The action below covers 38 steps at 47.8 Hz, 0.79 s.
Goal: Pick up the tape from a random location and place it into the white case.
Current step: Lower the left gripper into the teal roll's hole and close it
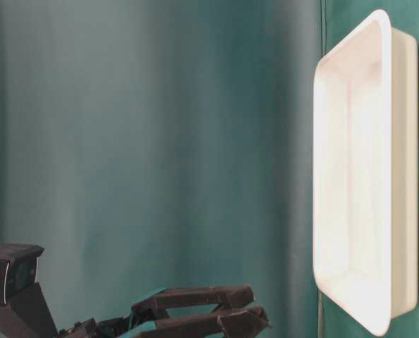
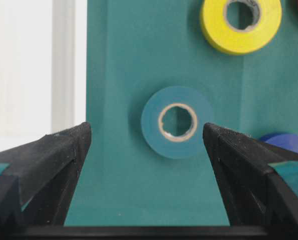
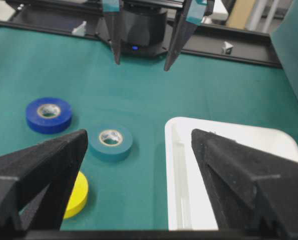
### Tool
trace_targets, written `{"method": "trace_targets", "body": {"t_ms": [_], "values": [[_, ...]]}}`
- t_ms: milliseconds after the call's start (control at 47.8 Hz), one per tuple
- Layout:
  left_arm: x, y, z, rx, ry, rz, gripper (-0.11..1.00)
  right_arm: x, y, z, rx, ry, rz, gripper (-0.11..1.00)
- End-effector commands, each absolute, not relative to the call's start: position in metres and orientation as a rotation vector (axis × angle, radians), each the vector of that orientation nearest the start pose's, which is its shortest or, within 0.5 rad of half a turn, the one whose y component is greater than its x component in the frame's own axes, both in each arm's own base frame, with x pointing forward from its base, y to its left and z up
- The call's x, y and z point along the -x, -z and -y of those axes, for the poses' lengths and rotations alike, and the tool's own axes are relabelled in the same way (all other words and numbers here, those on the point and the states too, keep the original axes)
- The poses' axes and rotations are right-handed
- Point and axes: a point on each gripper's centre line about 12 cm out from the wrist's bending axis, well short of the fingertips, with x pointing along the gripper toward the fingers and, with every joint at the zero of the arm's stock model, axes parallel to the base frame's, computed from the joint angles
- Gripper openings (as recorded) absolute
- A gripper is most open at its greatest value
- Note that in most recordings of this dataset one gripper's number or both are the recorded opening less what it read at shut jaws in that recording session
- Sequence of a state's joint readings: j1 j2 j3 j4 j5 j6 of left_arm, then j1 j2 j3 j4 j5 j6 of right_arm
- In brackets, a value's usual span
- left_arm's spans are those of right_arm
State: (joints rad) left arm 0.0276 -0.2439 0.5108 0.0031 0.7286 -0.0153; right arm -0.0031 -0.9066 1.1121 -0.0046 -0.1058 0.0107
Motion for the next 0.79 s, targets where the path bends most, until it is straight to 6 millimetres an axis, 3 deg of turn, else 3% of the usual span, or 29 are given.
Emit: {"method": "trace_targets", "body": {"t_ms": [0, 293, 585, 773], "values": [[-0.341, -0.263, -0.010, 0.025, -0.036, -0.968, 0.98, -0.215, -0.297, 0.001, -0.005, 0.003, -0.072, 0.90], [-0.346, -0.235, -0.011, 0.026, -0.039, -1.020, 0.98, -0.216, -0.296, 0.001, -0.003, 0.004, -0.077, 0.90], [-0.354, -0.187, -0.012, 0.028, -0.039, -1.087, 0.98, -0.217, -0.293, 0.001, -0.003, 0.003, -0.089, 0.90], [-0.359, -0.173, -0.012, 0.028, -0.039, -1.093, 0.98, -0.217, -0.293, 0.001, -0.005, 0.003, -0.087, 0.90]]}}
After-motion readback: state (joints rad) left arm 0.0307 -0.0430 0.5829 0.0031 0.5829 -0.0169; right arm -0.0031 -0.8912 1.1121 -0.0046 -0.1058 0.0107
